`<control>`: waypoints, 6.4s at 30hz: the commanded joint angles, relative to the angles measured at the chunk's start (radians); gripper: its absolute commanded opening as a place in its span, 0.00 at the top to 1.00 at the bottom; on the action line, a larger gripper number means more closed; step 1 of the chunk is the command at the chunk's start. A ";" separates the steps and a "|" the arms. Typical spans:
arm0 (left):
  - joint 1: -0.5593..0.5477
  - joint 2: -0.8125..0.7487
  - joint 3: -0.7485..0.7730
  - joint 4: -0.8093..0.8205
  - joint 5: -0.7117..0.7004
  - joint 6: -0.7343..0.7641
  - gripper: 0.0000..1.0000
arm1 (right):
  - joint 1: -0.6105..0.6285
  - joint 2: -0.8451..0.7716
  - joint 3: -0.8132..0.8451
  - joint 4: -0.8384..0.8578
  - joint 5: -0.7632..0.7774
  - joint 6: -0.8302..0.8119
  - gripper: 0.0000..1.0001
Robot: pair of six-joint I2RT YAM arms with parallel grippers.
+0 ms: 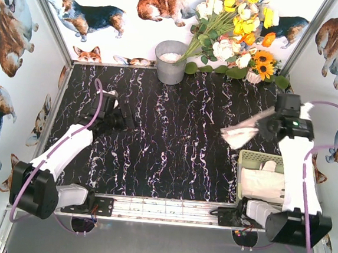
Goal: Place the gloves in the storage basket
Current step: Place the glove in the bin, then move the bin to the corner of the board, then reset both arms
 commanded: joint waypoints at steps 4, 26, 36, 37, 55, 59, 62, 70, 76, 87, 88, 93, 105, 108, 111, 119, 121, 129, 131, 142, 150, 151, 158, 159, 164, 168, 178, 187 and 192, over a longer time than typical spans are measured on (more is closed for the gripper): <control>0.055 -0.061 0.039 -0.094 -0.029 0.096 0.15 | -0.072 -0.127 0.077 -0.295 0.321 0.205 1.00; 0.113 -0.145 0.059 -0.189 -0.013 0.146 0.14 | -0.235 -0.285 -0.147 -0.279 0.303 0.273 1.00; 0.115 -0.167 0.012 -0.172 -0.013 0.134 0.14 | -0.243 -0.318 -0.259 -0.308 0.297 0.251 1.00; 0.116 -0.169 0.008 -0.171 -0.013 0.134 0.14 | -0.244 -0.322 -0.266 -0.313 0.301 0.249 1.00; 0.127 -0.171 0.001 -0.183 -0.009 0.161 0.14 | -0.243 -0.328 -0.455 -0.369 0.408 0.300 1.00; 0.131 -0.171 0.002 -0.186 -0.008 0.168 0.14 | -0.243 -0.325 -0.502 -0.362 0.397 0.333 1.00; 0.134 -0.167 0.007 -0.187 -0.008 0.171 0.14 | -0.243 -0.334 -0.518 -0.356 0.400 0.355 1.00; 0.139 -0.156 -0.002 -0.170 -0.001 0.169 0.13 | -0.243 -0.233 -0.499 -0.313 0.464 0.247 1.00; 0.141 -0.148 -0.008 -0.146 0.005 0.156 0.13 | -0.243 -0.173 -0.494 -0.326 0.470 0.270 1.00; 0.149 -0.143 -0.010 -0.137 0.005 0.156 0.13 | -0.244 -0.210 -0.349 -0.420 0.504 0.228 0.14; 0.150 -0.142 -0.009 -0.138 0.005 0.156 0.13 | -0.244 -0.216 -0.326 -0.430 0.510 0.218 0.14; 0.151 -0.147 -0.003 -0.143 -0.001 0.157 0.13 | -0.244 -0.270 -0.250 -0.339 0.428 0.029 0.24; 0.156 -0.158 -0.004 -0.152 -0.003 0.153 0.13 | -0.252 -0.243 -0.454 -0.264 0.313 0.072 0.44; 0.158 -0.163 -0.009 -0.156 -0.004 0.153 0.13 | -0.259 -0.209 -0.483 -0.277 0.325 0.120 0.38; 0.160 -0.165 -0.011 -0.159 -0.005 0.153 0.13 | -0.265 -0.172 -0.513 -0.252 0.349 0.145 0.37; 0.169 -0.149 0.005 -0.152 -0.011 0.156 0.13 | -0.288 -0.041 -0.522 -0.153 0.333 0.134 0.38; 0.171 -0.143 0.007 -0.145 -0.012 0.152 0.13 | -0.287 0.007 -0.523 -0.143 0.323 0.138 0.39; 0.177 -0.113 0.014 -0.123 -0.010 0.148 0.13 | -0.287 0.051 -0.527 0.075 0.307 -0.014 0.45; 0.179 -0.104 0.020 -0.121 -0.010 0.147 0.13 | -0.288 0.051 -0.529 0.139 0.309 -0.057 0.46; 0.178 -0.076 0.028 -0.103 -0.008 0.120 0.13 | -0.287 0.065 -0.529 0.339 0.173 -0.188 0.49; 0.180 -0.086 0.008 -0.093 -0.011 0.106 0.13 | -0.287 -0.018 -0.396 0.170 0.246 -0.188 0.32; 0.180 -0.088 0.006 -0.091 -0.012 0.104 0.13 | -0.287 -0.018 -0.366 0.121 0.261 -0.178 0.30; 0.179 -0.089 -0.010 -0.067 -0.003 0.089 0.13 | -0.288 0.042 -0.261 -0.157 0.256 -0.157 0.34; 0.179 -0.089 -0.013 -0.066 -0.001 0.088 0.13 | -0.288 0.050 -0.268 -0.162 0.247 -0.159 0.37; 0.179 -0.088 -0.010 -0.071 0.004 0.099 0.13 | -0.288 0.099 -0.307 -0.141 0.210 -0.158 0.55; 0.180 -0.091 0.000 -0.087 0.001 0.108 0.13 | -0.288 0.151 -0.326 -0.118 0.219 -0.148 0.64; 0.180 -0.123 -0.009 -0.109 -0.012 0.107 0.13 | -0.287 0.247 -0.417 -0.041 0.200 -0.075 0.66; 0.180 -0.154 0.019 -0.117 -0.061 0.125 0.12 | -0.288 0.099 -0.297 -0.117 0.229 -0.146 0.56; 0.181 -0.159 0.071 -0.094 -0.111 0.140 0.05 | -0.282 -0.014 -0.141 -0.112 0.146 -0.254 0.44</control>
